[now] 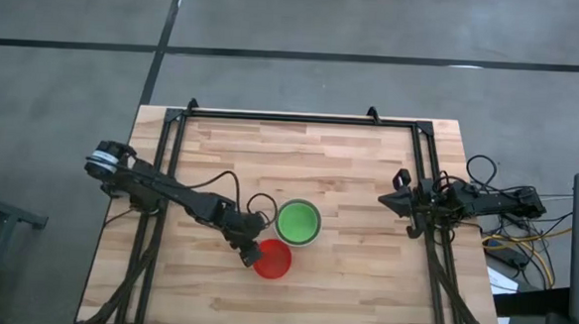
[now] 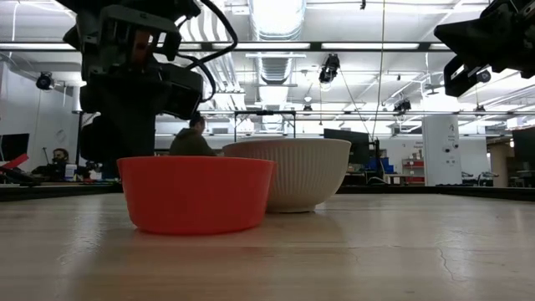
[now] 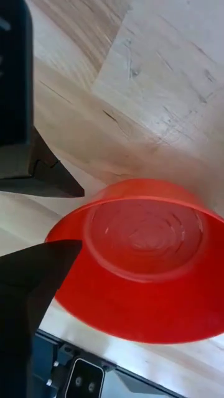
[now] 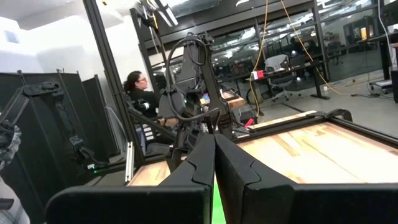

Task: Nest bowls inside each other
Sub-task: Stack the red bowl on the green bowl

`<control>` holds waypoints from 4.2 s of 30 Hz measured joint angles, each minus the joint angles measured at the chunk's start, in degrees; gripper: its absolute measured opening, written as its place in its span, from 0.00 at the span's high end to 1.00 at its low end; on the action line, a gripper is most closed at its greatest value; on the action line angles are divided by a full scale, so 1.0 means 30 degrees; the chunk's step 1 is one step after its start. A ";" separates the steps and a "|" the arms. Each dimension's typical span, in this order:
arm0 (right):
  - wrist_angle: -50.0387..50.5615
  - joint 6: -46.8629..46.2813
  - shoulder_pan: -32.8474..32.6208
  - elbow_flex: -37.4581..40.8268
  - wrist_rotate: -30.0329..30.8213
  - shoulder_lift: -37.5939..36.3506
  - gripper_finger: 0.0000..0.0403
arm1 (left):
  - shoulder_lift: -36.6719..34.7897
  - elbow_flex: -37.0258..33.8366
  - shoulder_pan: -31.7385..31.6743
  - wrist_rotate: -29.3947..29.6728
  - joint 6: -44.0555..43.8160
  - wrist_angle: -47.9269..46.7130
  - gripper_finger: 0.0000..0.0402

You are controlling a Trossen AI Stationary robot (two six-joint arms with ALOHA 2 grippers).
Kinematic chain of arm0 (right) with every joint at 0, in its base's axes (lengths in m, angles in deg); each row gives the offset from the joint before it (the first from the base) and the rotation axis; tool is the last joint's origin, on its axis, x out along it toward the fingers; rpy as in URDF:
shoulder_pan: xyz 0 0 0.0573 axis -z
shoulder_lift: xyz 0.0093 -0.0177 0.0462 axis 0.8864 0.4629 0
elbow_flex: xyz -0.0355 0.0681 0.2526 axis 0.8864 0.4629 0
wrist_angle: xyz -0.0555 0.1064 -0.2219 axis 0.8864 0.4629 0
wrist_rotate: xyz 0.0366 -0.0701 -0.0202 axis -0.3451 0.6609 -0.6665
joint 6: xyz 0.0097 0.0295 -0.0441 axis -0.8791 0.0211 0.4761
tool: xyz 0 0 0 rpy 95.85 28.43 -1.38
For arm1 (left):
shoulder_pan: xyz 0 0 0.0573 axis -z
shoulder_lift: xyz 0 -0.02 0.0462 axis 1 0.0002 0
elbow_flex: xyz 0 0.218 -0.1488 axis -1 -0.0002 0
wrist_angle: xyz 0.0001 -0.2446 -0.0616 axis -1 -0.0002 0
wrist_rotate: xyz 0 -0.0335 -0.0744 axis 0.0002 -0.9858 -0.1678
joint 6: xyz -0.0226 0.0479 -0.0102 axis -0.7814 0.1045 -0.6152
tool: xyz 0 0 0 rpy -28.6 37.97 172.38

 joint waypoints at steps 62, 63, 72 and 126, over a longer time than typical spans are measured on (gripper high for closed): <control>-0.0003 0.0000 0.0004 0.0000 0.0000 0.0000 0.98 | 0.1030 0.0361 0.0000 -0.0985 -0.0144 0.0597 0.99; -0.0005 0.0000 0.0005 0.0000 0.0005 0.0000 0.98 | 0.1020 0.0361 0.0000 -0.0982 -0.0152 0.0597 0.99; -0.0002 0.0000 0.0005 0.0000 0.0007 0.0000 0.98 | 0.0885 0.0368 0.0000 -0.0927 -0.0173 0.0590 0.99; 0.0000 0.0000 0.0003 0.0000 0.0007 0.0087 0.98 | -0.2475 0.3569 -0.2670 0.4093 0.2966 -0.4298 0.99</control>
